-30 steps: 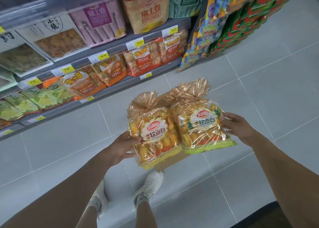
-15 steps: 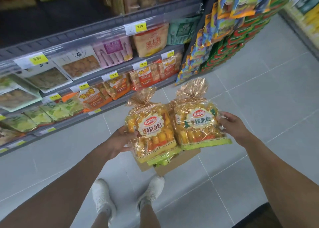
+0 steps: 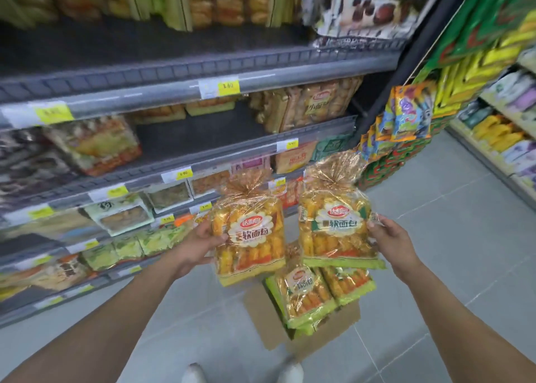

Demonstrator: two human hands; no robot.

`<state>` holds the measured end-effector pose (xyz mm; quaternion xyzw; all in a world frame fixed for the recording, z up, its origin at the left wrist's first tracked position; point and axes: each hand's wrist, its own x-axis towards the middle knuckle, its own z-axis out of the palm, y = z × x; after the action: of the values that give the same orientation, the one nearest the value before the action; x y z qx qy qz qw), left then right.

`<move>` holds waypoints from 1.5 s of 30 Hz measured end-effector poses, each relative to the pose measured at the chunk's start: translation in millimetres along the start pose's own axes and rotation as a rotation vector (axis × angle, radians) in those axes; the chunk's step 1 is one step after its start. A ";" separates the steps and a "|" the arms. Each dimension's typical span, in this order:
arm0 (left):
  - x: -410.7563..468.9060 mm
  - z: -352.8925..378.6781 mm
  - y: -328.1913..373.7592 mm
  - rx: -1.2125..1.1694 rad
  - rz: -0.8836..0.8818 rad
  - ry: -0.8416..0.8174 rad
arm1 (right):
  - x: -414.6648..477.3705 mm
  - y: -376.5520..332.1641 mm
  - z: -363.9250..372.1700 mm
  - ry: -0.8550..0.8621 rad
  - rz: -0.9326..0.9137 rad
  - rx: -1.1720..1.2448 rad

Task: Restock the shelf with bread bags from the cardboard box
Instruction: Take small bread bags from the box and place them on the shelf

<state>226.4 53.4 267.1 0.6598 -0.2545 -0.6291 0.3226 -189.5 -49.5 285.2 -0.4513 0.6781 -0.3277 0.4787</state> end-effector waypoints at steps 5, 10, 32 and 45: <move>-48.6 -70.6 26.4 0.004 0.115 0.070 | -35.6 -51.4 47.7 -0.047 -0.052 -0.016; -81.3 -128.5 41.7 -0.011 0.182 0.137 | -62.9 -102.5 96.2 -0.068 -0.126 -0.007; -18.9 -202.9 45.0 -0.114 0.383 0.241 | 32.3 -125.1 226.2 -0.188 -0.226 0.068; 104.8 -251.2 -0.8 0.093 0.656 0.350 | 118.2 -54.2 305.6 -0.292 -0.375 0.226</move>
<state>484.4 2.7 196.8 0.6547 -0.4217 -0.3577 0.5154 99.5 -183.2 191.0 -0.5551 0.4653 -0.4157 0.5500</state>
